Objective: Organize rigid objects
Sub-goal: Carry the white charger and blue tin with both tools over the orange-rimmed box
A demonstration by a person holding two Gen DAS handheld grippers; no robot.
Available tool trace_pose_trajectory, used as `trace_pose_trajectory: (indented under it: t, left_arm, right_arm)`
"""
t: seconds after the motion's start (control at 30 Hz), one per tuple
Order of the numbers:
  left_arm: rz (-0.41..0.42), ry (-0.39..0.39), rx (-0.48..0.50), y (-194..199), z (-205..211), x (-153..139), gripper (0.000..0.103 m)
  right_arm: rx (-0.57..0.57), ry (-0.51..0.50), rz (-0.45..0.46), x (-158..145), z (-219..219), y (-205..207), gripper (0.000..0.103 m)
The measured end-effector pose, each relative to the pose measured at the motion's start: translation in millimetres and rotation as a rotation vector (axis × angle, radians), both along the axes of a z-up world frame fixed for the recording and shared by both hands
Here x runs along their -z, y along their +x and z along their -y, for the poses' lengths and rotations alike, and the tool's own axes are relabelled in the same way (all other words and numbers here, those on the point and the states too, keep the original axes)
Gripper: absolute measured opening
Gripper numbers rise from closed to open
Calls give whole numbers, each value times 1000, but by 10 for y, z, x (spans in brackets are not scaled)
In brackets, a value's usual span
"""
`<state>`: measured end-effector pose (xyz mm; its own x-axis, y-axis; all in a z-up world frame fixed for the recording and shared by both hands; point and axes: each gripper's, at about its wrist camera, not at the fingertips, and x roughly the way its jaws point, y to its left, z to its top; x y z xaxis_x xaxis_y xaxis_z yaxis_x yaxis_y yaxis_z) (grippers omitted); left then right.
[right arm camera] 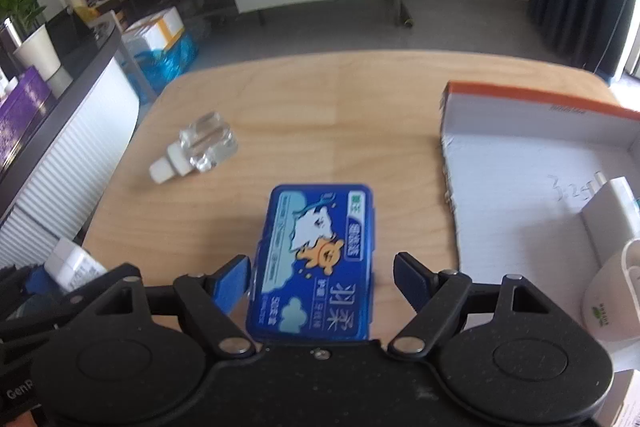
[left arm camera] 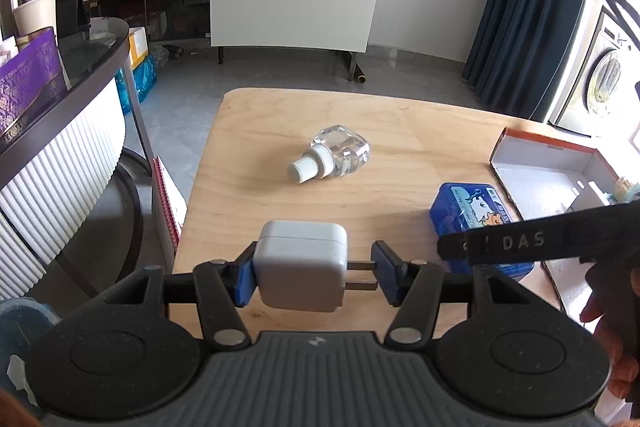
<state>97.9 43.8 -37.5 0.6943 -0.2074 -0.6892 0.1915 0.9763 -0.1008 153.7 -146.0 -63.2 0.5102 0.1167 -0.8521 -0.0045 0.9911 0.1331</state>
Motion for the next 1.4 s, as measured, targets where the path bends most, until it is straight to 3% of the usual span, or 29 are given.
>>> trace_pose_trajectory:
  t: [0.07,0.13,0.73,1.1,1.4]
  left_arm:
    - [-2,2,-7,-2,-6,-5,59]
    - [-4,3,-17,-2,-12,-15,59]
    - [32,7,-52,-384,295,-405,59]
    - [47,-15,-45,-732,574,-544,59]
    - [49,-15,-49,-866,685,-591,59]
  right_arm:
    - [-5,-28,40,27,-29,-45,88]
    - [11,-52,56,28,-35,-89,74]
    - [1,-32,219,-756,205,-834,74]
    - [48,-34,247,-944,531,-1376,74]
    - [68,-30,261,-972,693,-1575,74]
